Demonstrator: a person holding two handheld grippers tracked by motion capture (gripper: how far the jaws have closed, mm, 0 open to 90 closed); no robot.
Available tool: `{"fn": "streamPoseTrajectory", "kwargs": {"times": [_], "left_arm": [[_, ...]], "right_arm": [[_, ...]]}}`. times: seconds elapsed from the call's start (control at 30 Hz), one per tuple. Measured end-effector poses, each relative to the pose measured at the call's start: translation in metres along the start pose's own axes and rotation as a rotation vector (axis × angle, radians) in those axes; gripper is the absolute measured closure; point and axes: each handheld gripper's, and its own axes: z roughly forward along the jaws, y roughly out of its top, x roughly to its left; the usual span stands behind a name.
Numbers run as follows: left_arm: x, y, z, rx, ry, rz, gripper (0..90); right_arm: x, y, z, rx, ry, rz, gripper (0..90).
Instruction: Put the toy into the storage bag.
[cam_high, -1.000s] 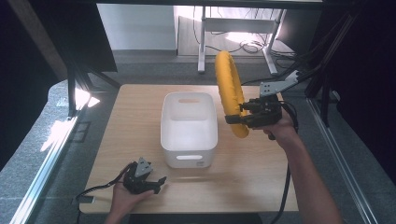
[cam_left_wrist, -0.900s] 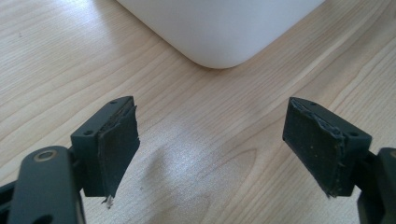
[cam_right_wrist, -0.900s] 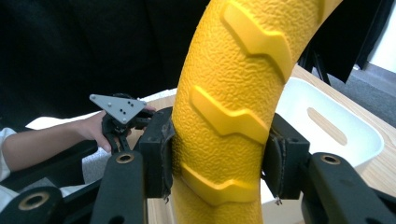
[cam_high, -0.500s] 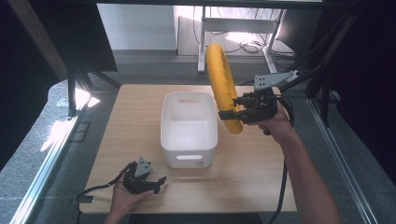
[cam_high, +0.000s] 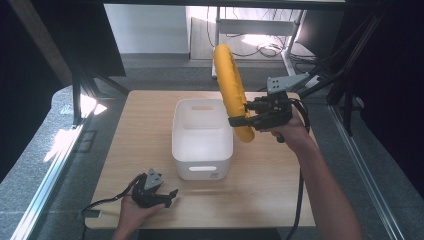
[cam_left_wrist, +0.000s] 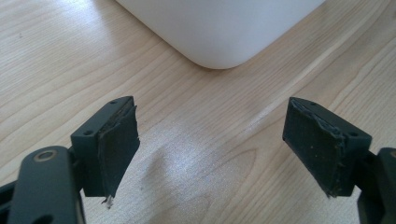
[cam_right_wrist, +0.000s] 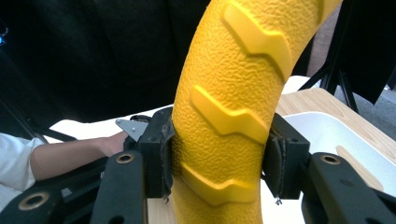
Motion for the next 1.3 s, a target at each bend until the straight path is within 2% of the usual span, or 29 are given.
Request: {"fn": "streamPoseTrajectory", "kwargs": {"times": [0.73, 1.03, 1.3], "left_arm": [[0.000, 0.000, 0.000, 0.002, 0.003, -0.001, 18.6], [0.000, 0.000, -0.001, 0.006, 0.004, 0.006, 18.6], [0.001, 0.000, -0.001, 0.008, 0.006, 0.009, 18.6]], "right_arm": [[0.011, 0.016, 0.024, 0.005, 0.088, -0.024, 50.7], [0.015, 0.024, 0.024, -0.014, 0.105, -0.038, 50.7], [0.017, 0.025, 0.034, -0.008, 0.131, -0.042, 50.7]]}}
